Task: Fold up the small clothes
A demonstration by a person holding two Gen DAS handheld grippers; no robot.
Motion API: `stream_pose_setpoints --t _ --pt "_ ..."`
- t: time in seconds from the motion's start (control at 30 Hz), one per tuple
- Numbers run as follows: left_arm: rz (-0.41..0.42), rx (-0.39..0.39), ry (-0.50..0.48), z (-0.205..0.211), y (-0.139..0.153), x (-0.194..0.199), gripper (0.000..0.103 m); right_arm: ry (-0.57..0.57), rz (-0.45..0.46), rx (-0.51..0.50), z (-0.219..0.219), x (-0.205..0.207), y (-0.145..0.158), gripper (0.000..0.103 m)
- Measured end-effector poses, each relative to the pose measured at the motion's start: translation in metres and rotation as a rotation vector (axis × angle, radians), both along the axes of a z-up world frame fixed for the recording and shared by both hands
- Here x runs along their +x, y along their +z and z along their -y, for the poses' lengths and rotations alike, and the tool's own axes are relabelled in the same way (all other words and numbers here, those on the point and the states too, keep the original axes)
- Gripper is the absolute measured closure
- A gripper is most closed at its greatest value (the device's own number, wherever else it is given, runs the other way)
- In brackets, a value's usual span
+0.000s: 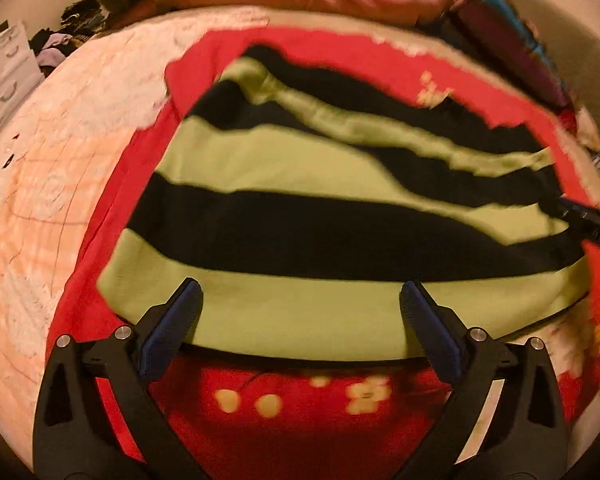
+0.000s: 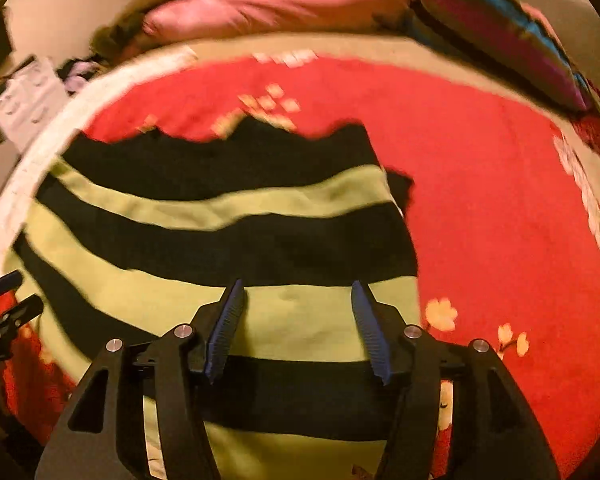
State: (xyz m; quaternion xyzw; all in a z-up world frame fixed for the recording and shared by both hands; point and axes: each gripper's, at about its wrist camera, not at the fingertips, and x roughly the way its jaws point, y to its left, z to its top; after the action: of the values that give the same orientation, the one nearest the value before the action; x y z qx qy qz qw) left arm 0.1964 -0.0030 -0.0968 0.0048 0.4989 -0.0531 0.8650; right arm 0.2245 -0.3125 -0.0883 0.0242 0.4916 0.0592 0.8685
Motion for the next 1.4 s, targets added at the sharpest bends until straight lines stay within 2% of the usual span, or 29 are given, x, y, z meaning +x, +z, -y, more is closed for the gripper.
stream_pose_setpoints --t 0.2,0.33,0.4,0.47,0.53,0.63,1.0,1.4 --pt "0.018 -0.011 -0.006 -0.004 0.001 -0.004 0.01 -0.024 0.01 0.035 0.004 -0.001 -0.001 0.046" --pt "0.037 -0.045 0.004 -0.006 0.007 -0.009 0.009 -0.02 0.065 0.076 0.007 -0.015 0.017 0.031" --pt "0.047 -0.065 0.008 -0.009 0.012 -0.012 0.009 -0.022 0.091 0.08 0.009 -0.025 0.025 0.027" --pt "0.053 -0.07 0.013 -0.008 0.016 -0.013 0.009 -0.031 0.109 0.095 0.012 -0.033 0.031 0.026" --pt "0.057 -0.072 0.015 -0.009 0.018 -0.014 0.009 -0.047 0.135 0.11 0.015 -0.044 0.038 0.013" --pt "0.069 -0.066 0.017 -0.007 0.022 -0.015 0.009 -0.061 0.162 0.122 0.02 -0.055 0.047 0.008" --pt "0.136 -0.084 0.054 -0.012 0.042 -0.019 0.009 -0.072 0.179 0.173 0.027 -0.081 0.061 0.005" --pt "0.176 -0.063 0.099 -0.026 0.053 -0.026 0.009 0.002 0.217 0.187 -0.001 -0.089 0.085 0.005"
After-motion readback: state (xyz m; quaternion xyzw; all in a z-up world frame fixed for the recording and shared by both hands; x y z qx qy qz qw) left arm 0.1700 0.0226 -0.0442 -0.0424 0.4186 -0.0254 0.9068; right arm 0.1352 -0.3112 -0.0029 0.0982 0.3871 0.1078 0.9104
